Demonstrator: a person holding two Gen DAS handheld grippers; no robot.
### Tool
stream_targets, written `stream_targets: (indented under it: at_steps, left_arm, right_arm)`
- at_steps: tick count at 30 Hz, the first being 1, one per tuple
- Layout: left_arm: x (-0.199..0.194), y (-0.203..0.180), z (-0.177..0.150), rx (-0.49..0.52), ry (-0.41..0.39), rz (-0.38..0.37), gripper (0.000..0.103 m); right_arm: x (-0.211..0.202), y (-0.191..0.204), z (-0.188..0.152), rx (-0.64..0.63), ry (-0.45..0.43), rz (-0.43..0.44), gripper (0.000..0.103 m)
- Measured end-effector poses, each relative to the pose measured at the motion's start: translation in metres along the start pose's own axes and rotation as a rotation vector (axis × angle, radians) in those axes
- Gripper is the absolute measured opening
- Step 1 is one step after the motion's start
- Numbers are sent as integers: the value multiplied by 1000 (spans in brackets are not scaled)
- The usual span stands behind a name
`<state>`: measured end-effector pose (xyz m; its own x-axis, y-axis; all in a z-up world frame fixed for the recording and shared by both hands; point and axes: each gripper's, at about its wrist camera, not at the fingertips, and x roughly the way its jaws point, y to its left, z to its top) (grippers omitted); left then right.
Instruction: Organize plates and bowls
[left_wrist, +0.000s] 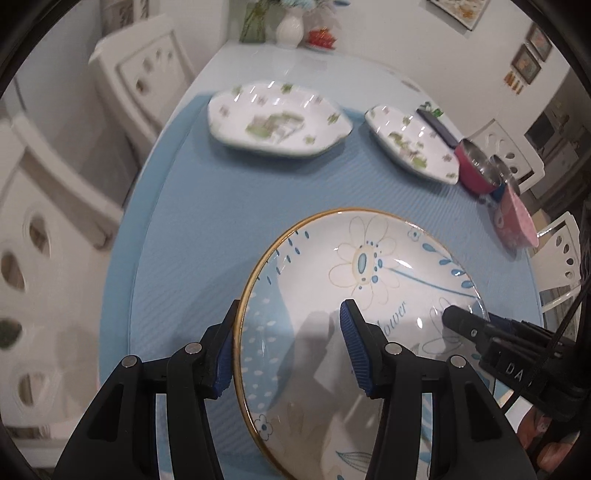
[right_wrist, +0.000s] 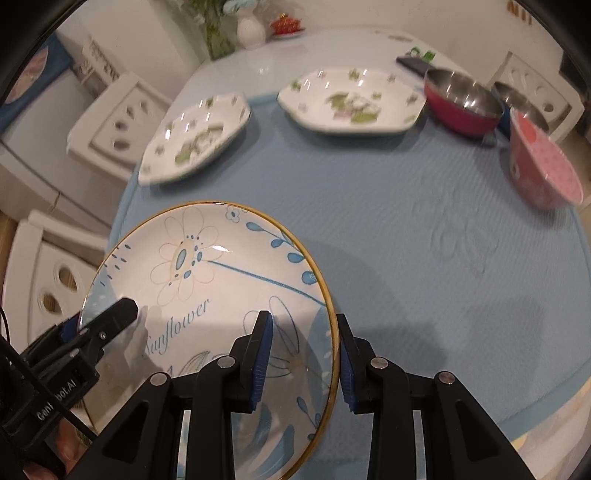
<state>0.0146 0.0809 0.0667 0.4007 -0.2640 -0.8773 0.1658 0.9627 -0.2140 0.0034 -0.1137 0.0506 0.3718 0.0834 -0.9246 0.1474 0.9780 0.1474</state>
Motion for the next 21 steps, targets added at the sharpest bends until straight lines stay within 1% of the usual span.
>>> stream_targets:
  at_steps: [5, 9, 12, 16, 18, 21]
  left_arm:
    - [16, 12, -26, -27, 48, 26, 48]
    - [25, 16, -40, -46, 72, 14, 48]
    - [28, 12, -44, -29, 80, 4, 48]
    - [29, 4, -48, 20, 63, 12, 48]
    - [28, 3, -48, 44, 57, 20, 48]
    - [25, 5, -49, 51, 51, 23, 48]
  right_arm:
    - [21, 10, -23, -39, 53, -19, 32]
    - [29, 9, -31, -44, 89, -35, 32]
    - [28, 9, -33, -44, 91, -50, 32]
    - [31, 8, -33, -53, 106, -68, 32]
    - [30, 7, -32, -63, 104, -65, 31]
    - [27, 8, -31, -71, 94, -54, 31]
